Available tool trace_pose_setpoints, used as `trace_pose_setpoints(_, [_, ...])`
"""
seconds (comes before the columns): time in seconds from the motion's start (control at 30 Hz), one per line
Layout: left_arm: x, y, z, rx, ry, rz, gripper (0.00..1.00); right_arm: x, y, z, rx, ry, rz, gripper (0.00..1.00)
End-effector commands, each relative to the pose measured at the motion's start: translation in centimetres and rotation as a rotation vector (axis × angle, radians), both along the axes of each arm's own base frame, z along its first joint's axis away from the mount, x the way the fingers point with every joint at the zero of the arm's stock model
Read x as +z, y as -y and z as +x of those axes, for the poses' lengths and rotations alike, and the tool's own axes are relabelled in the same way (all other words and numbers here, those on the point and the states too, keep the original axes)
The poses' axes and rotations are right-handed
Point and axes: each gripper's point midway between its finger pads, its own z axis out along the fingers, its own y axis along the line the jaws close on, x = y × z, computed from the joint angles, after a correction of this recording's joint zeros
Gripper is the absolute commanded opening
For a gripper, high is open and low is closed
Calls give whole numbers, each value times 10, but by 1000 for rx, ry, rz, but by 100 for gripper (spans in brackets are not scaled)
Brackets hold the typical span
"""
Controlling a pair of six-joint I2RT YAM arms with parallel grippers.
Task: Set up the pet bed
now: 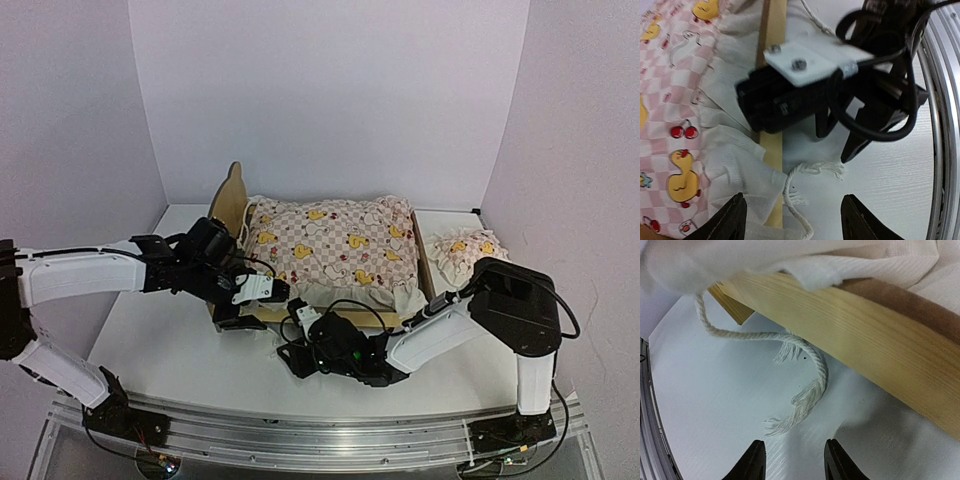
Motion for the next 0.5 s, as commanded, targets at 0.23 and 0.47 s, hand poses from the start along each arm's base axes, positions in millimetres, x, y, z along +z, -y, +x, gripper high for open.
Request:
trace_pose_setpoints(0.23, [-24, 11, 43, 17, -82, 142, 66, 20, 17, 1, -40, 59, 59, 40])
trace_pose_setpoints(0.47, [3, 22, 45, -27, -59, 92, 63, 24, 24, -6, -25, 50, 67, 38])
